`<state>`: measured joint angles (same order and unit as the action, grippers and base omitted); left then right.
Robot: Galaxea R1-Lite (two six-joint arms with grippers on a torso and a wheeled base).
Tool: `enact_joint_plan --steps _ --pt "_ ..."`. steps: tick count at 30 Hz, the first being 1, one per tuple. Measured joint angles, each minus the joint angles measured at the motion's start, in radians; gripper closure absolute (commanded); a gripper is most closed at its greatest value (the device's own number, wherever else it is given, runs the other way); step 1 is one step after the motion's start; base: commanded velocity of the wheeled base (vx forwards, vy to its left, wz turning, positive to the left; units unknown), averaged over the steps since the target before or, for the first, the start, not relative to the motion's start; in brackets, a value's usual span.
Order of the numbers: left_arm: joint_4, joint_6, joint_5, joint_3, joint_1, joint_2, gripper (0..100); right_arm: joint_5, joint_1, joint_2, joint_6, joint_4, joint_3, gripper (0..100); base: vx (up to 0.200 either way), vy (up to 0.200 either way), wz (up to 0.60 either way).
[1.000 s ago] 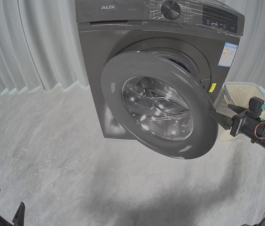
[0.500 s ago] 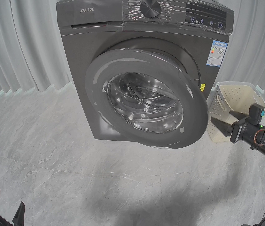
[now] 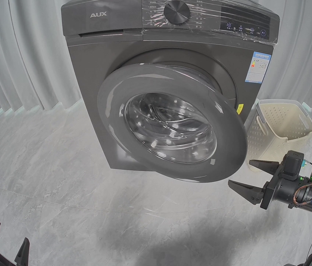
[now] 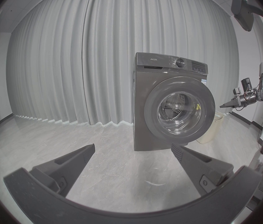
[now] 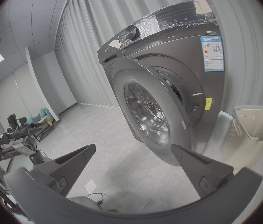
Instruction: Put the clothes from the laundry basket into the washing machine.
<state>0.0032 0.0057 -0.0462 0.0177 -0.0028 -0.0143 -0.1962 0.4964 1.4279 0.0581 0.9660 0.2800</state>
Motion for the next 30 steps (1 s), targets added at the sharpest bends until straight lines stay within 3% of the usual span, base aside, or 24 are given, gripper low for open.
enact_joint_plan --steps 6,16,23,30 --pt "0.0 0.0 0.0 0.0 -0.002 0.0 0 0.003 0.031 0.03 0.039 0.002 0.067 0 0.0 0.0 0.0" --pt "0.0 0.0 0.001 0.0 -0.002 -0.001 0 0.017 0.009 0.101 0.042 0.005 0.156 0 0.0 0.0 0.0" --pt "0.0 -0.001 0.0 0.0 0.0 -0.001 0 0.04 -0.032 0.113 0.036 0.008 0.171 0 0.0 -0.171 0.0" --pt "0.0 0.0 0.0 0.0 -0.001 -0.001 0 0.041 -0.029 0.116 0.035 0.033 0.146 0 0.0 0.0 0.0"
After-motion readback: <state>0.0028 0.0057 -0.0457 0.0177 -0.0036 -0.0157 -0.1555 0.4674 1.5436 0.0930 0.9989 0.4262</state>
